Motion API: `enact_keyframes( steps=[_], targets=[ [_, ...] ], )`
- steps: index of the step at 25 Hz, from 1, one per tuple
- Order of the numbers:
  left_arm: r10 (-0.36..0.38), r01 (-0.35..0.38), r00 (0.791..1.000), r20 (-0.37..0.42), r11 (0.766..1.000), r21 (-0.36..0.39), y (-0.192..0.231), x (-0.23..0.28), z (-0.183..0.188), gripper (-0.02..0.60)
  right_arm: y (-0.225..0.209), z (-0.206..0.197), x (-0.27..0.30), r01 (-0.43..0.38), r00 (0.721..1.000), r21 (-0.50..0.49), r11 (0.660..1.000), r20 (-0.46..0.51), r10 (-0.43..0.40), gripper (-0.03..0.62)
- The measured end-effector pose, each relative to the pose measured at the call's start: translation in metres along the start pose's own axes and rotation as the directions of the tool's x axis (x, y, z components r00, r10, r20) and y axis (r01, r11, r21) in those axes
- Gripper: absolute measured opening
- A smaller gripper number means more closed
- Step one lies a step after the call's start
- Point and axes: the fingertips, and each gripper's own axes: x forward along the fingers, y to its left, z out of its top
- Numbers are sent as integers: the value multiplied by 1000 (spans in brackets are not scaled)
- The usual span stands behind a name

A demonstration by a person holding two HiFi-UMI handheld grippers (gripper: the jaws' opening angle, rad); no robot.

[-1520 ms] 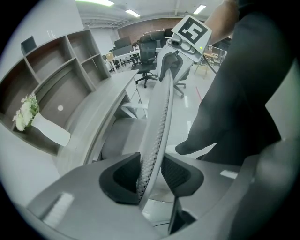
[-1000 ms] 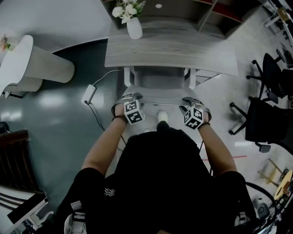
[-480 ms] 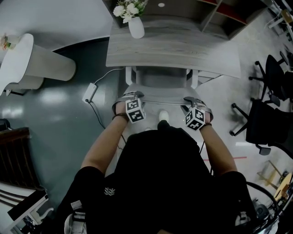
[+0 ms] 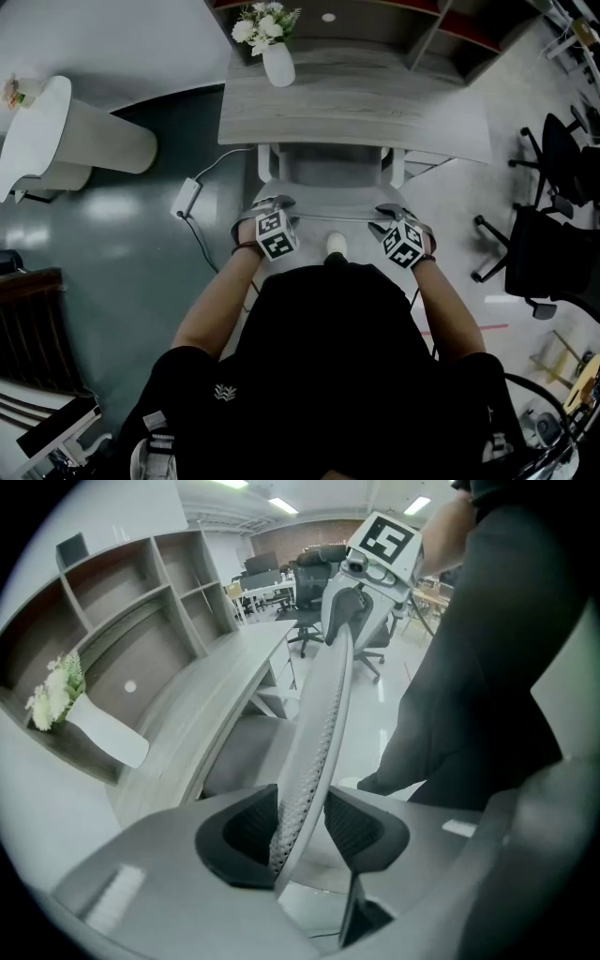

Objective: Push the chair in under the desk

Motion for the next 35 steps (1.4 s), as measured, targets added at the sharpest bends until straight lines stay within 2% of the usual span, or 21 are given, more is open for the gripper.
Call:
enact_keyframes(
  steps=[4,7,9,11,13,15,16,19,24,29,31,35],
  targets=[
    [-40,51,996,85,990,-128,1,-14,12,179,0,8,-8,-55,997,143,988,65,46,179],
    [-50,61,993,104,993,-104,2,-25,21,181,-1,26,-21,-89,987,197,976,146,61,179],
    [-42,57,988,146,993,-101,3,-34,31,182,-9,44,-33,-118,969,275,954,243,49,179],
    [-12,45,976,219,988,-148,12,-46,44,181,-25,60,-43,-143,941,362,921,337,14,179],
    [34,21,961,273,981,-194,26,-58,54,179,-41,71,-51,-152,919,424,893,393,-30,179],
    [92,-24,949,302,975,-219,42,-68,58,175,-55,78,-55,-127,911,447,886,405,-74,179],
    [127,-52,940,318,971,-235,50,-74,59,170,-60,80,-56,-98,912,441,892,399,-96,179],
    [252,-128,889,382,939,-320,77,-94,63,90,-76,89,-62,-6,905,416,909,389,-172,178],
    [455,-209,768,451,843,-495,118,-131,68,23,-111,99,-82,83,849,506,859,415,-327,163],
    [570,-212,660,490,767,-606,147,-162,69,6,-140,111,-107,172,777,542,822,439,-452,143],
    [603,-217,628,493,743,-633,155,-169,68,6,-149,114,-115,196,746,555,808,451,-490,129],
    [652,-239,584,483,707,-665,163,-175,63,6,-161,113,-128,221,681,602,767,467,-564,61]
  ],
)
